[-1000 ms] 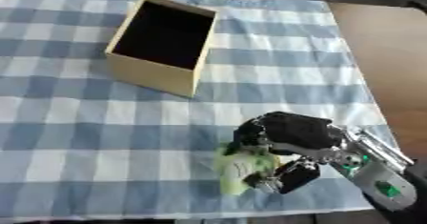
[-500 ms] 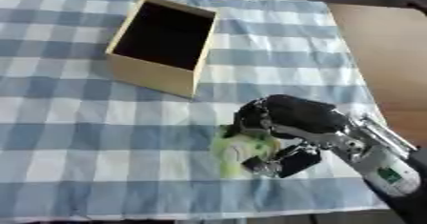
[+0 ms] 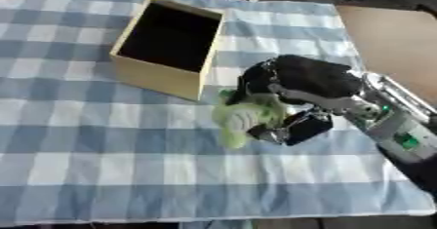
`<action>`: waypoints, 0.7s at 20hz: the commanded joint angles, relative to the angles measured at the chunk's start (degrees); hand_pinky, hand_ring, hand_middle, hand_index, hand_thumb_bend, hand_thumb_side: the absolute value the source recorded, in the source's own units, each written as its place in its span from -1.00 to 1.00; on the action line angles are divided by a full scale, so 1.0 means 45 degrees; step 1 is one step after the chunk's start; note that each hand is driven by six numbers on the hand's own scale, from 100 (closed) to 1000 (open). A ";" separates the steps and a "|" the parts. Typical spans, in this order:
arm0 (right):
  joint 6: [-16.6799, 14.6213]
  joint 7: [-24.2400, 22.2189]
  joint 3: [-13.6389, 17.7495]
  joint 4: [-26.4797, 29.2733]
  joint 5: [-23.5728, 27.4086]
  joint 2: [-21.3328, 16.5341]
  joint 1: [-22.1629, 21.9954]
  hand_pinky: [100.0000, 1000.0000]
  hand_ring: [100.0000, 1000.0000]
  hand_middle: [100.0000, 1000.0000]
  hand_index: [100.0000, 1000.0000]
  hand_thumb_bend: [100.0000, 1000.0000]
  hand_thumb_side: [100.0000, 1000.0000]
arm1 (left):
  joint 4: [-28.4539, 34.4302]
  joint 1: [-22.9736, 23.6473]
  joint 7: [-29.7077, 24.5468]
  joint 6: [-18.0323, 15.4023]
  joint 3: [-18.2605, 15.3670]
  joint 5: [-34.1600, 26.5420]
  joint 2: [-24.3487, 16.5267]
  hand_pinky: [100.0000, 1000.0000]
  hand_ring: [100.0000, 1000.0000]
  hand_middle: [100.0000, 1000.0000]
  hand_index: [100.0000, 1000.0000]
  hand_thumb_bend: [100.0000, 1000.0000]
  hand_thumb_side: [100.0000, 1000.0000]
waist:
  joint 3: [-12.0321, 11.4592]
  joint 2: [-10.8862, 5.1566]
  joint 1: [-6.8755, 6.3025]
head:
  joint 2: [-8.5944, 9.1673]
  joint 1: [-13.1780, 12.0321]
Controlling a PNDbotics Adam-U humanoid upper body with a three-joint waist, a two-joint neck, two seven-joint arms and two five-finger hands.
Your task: Pick up objects on the table and place them in the box.
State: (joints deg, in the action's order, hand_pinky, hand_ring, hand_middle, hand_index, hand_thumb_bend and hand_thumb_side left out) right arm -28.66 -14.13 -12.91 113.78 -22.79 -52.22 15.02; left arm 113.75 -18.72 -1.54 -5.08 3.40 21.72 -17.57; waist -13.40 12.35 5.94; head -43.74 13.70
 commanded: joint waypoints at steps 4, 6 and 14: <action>0.0731 -0.0190 0.0476 0.0180 0.0685 -0.1456 0.1488 -0.85 -0.49 -0.47 -0.18 -1.00 -1.00 | 0.0187 -0.0276 -0.0139 -0.0029 0.0042 0.0031 -0.0114 -0.44 0.02 0.20 0.24 -1.00 0.61 | -0.0174 -0.0155 -0.0025 | 0.0006 0.0310; 0.1182 -0.0393 0.0494 0.0180 0.0986 -0.1571 0.1924 -0.85 -0.48 -0.47 -0.17 -1.00 -1.00 | 0.0187 -0.0311 -0.0176 -0.0033 0.0063 0.0011 -0.0115 -0.44 0.02 0.20 0.24 -1.00 0.62 | -0.0244 -0.0116 -0.0009 | 0.0043 0.0399; 0.2283 -0.1181 0.0534 -0.0897 0.1782 -0.1016 0.4289 -0.85 -0.49 -0.47 -0.17 -1.00 -1.00 | 0.0187 -0.0452 -0.0318 -0.0056 0.0119 -0.0057 -0.0091 -0.45 0.02 0.20 0.24 -1.00 0.62 | -0.0444 0.0068 0.0033 | 0.0368 0.0601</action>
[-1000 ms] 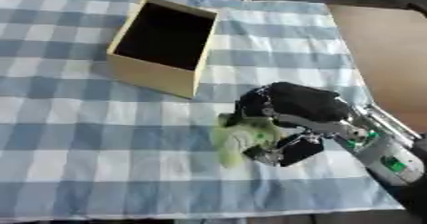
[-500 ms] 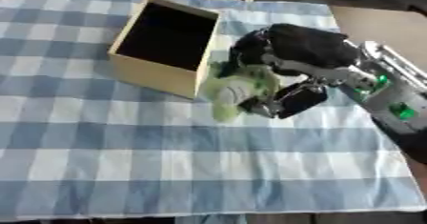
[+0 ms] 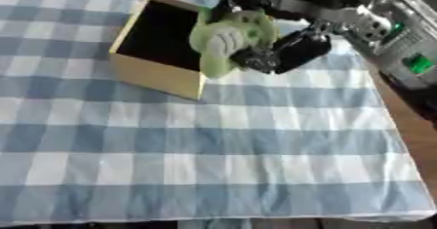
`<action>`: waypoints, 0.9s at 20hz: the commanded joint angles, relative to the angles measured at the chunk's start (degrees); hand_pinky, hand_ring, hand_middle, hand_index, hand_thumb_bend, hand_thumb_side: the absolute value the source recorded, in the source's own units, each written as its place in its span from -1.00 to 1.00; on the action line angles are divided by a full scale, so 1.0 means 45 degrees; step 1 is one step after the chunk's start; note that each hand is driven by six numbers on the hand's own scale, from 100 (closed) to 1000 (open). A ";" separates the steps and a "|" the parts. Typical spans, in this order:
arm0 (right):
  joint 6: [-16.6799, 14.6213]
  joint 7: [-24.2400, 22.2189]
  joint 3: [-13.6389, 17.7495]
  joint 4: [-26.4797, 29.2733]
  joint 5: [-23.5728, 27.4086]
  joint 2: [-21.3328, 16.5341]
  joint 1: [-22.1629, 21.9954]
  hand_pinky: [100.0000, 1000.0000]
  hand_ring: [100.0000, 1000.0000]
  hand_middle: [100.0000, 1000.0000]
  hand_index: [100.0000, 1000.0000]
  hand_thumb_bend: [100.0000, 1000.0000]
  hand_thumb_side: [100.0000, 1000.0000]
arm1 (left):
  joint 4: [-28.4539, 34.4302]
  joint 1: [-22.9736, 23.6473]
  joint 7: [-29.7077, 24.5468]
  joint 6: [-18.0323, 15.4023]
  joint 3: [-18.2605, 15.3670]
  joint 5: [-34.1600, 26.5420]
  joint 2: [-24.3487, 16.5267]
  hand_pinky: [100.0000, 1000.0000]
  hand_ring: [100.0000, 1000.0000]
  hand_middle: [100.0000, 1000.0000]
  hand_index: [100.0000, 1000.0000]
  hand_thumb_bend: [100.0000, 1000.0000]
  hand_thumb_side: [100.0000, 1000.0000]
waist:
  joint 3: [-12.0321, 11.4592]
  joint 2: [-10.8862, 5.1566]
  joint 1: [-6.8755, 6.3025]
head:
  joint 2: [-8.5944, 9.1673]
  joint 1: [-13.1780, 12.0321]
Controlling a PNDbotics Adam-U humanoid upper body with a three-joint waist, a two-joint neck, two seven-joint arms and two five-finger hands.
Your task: Pick up objects on the table and place them in the box.
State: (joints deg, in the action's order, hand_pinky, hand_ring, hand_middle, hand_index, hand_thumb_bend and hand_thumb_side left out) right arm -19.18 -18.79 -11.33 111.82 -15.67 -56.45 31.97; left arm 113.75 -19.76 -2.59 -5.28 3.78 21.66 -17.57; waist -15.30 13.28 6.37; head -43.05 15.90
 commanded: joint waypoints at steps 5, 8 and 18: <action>0.0022 -0.0410 0.0014 -0.2129 0.0137 0.0639 0.1931 -0.84 -0.49 -0.46 -0.16 -1.00 -1.00 | 0.0187 -0.0316 -0.0185 -0.0015 0.0046 -0.0047 -0.0071 -0.45 0.02 0.20 0.24 -1.00 0.62 | -0.0159 0.0011 -0.0033 | 0.0486 0.0276; -0.0165 -0.0384 -0.0085 -0.3022 -0.0077 0.1107 0.2594 -0.85 -0.50 -0.47 -0.16 -1.00 -1.00 | 0.0187 -0.0419 -0.0215 -0.0037 0.0067 -0.0073 -0.0040 -0.45 0.02 0.20 0.24 -1.00 0.62 | -0.0282 0.0131 0.0003 | 0.0648 0.0366; -0.1289 0.0441 -0.0393 -0.6023 -0.2059 0.2295 0.3903 -0.83 -0.48 -0.45 -0.14 -1.00 -1.00 | 0.0187 -0.0782 -0.0326 -0.0139 0.0128 -0.0148 0.0048 -0.44 0.02 0.21 0.24 -1.00 0.62 | -0.0739 0.0436 0.0222 | 0.0845 0.0726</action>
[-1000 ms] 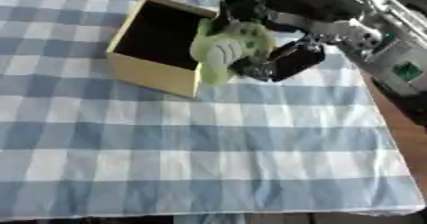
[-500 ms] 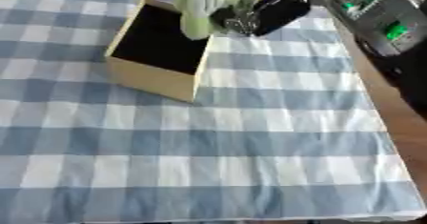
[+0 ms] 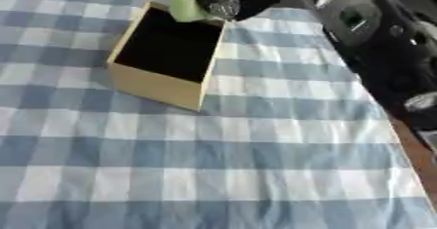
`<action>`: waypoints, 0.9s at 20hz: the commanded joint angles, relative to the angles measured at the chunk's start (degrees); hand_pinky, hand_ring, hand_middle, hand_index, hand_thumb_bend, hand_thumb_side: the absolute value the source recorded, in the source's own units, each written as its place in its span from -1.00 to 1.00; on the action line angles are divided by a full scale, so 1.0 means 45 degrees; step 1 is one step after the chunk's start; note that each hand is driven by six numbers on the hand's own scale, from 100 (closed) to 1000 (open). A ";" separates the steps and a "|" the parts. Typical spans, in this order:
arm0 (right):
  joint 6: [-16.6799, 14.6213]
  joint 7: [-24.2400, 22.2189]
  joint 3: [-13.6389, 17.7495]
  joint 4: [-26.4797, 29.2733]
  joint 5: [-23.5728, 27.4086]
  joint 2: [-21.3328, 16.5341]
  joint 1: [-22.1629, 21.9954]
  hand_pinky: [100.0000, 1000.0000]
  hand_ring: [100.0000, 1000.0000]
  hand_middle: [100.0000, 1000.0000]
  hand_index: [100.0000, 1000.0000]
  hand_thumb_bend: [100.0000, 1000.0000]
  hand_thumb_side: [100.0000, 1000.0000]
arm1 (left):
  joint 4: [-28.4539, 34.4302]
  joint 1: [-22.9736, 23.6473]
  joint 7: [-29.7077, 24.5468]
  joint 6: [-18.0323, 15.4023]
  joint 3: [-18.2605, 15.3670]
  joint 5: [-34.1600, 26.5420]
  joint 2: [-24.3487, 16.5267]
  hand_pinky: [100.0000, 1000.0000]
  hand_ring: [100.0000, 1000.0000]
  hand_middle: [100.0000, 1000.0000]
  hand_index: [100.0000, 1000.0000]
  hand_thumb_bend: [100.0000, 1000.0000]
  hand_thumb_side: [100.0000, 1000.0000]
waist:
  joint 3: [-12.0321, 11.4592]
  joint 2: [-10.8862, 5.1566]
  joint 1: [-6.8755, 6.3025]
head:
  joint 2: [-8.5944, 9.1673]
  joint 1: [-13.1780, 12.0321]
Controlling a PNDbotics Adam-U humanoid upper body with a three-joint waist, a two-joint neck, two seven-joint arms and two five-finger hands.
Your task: Pick up objects on the table and place them in the box.
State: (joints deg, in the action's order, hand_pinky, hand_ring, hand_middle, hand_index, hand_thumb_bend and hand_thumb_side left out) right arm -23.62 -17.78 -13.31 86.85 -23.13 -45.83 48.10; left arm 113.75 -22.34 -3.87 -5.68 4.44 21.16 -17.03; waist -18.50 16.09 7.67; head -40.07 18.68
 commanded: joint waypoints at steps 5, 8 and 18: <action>-0.0668 0.0389 -0.0075 -0.1295 -0.0989 0.0380 0.0645 -0.82 -0.48 -0.44 -0.14 -1.00 -1.00 | 0.0187 -0.0417 -0.0053 -0.0126 0.0010 -0.0081 -0.0018 -0.44 0.02 0.21 0.24 -1.00 0.61 | -0.0237 -0.0074 -0.0002 | 0.0233 0.0327; -0.0798 0.0430 -0.0148 -0.1789 -0.1327 0.0679 0.0753 -0.82 -0.48 -0.44 -0.14 -1.00 -1.00 | 0.0187 -0.0554 -0.0074 -0.0176 0.0038 -0.0122 0.0021 -0.44 0.02 0.21 0.24 -1.00 0.61 | -0.0388 0.0001 0.0012 | 0.0254 0.0509; -0.1882 0.0199 -0.0487 -0.2557 -0.1994 0.1123 0.0681 -0.54 -0.30 -0.27 0.01 -1.00 -1.00 | 0.0187 -0.0759 -0.0163 -0.0222 0.0075 -0.0185 0.0117 -0.44 0.03 0.21 0.24 -1.00 0.61 | -0.0656 0.0181 0.0060 | 0.0200 0.0606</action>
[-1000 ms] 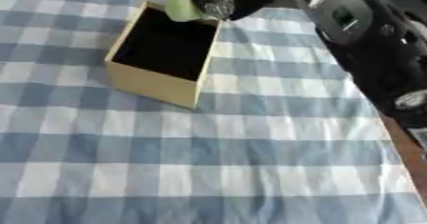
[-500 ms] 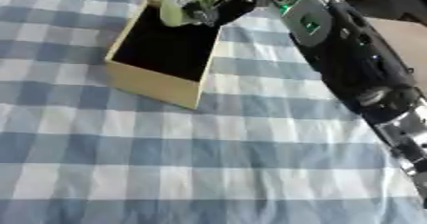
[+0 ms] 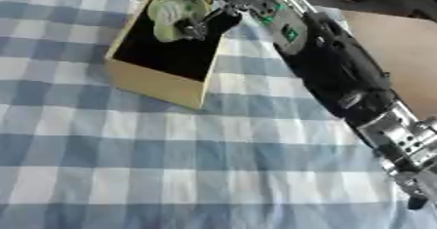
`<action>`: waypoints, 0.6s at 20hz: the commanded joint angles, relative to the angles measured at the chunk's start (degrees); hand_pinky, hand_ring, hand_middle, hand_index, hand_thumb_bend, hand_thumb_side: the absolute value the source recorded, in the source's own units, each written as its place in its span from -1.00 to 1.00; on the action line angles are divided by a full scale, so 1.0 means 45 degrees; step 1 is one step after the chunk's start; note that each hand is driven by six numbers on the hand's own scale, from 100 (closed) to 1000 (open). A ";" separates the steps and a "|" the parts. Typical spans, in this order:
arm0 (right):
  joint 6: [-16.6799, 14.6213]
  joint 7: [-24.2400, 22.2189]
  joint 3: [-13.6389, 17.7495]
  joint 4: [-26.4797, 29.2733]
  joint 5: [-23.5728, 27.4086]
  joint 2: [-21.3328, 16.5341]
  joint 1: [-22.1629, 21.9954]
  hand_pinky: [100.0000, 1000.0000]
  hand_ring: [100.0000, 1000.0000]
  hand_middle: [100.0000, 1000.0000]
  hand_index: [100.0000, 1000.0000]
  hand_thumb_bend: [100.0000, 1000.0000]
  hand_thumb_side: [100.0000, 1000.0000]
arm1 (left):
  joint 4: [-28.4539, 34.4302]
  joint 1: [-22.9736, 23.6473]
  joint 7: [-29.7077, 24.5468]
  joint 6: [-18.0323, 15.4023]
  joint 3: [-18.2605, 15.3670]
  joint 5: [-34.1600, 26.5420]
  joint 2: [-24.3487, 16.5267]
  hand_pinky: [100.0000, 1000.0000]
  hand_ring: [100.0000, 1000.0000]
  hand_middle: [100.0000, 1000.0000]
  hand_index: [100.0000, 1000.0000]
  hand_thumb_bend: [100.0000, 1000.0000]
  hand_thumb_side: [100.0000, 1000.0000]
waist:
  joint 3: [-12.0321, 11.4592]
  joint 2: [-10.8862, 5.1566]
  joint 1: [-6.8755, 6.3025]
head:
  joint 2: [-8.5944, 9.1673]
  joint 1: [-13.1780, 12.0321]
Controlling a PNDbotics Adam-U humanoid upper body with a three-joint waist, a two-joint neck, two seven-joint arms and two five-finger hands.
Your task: Pick up objects on the table and place them in the box.
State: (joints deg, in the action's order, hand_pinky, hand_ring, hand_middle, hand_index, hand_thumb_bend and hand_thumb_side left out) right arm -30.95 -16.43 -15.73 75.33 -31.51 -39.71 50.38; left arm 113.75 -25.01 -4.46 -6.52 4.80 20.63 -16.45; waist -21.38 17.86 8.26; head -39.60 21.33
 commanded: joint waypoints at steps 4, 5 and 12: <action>-0.0403 -0.0389 0.0105 -0.0017 -0.0286 -0.0236 0.0198 -0.21 -0.10 -0.05 0.25 -1.00 -1.00 | 0.0187 -0.0164 -0.0056 -0.0035 0.0007 -0.0085 0.0002 -0.44 0.03 0.21 0.24 -1.00 0.61 | -0.0009 -0.0210 -0.0057 | 0.0070 -0.0011; -0.0396 -0.0416 0.0117 -0.0013 -0.0315 -0.0227 0.0209 -0.16 -0.06 -0.01 0.28 -1.00 -1.00 | 0.0187 -0.0161 -0.0067 -0.0036 0.0016 -0.0091 0.0010 -0.44 0.03 0.21 0.24 -1.00 0.61 | -0.0010 -0.0212 -0.0056 | 0.0072 -0.0014; -0.0650 -0.1141 0.0115 0.0310 -0.0871 -0.0304 0.0224 0.56 0.60 0.45 0.62 -0.99 -1.00 | 0.0187 -0.0103 -0.0109 -0.0028 0.0022 -0.0102 0.0035 -0.44 0.03 0.22 0.24 -1.00 0.61 | 0.0029 -0.0228 -0.0038 | 0.0011 -0.0095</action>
State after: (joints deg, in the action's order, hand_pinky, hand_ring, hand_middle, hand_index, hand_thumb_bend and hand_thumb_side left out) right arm -33.58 -20.93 -15.93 75.46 -34.70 -39.58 50.40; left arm 113.75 -25.06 -4.77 -6.58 4.82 20.45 -16.03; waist -21.36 17.88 8.52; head -39.62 21.04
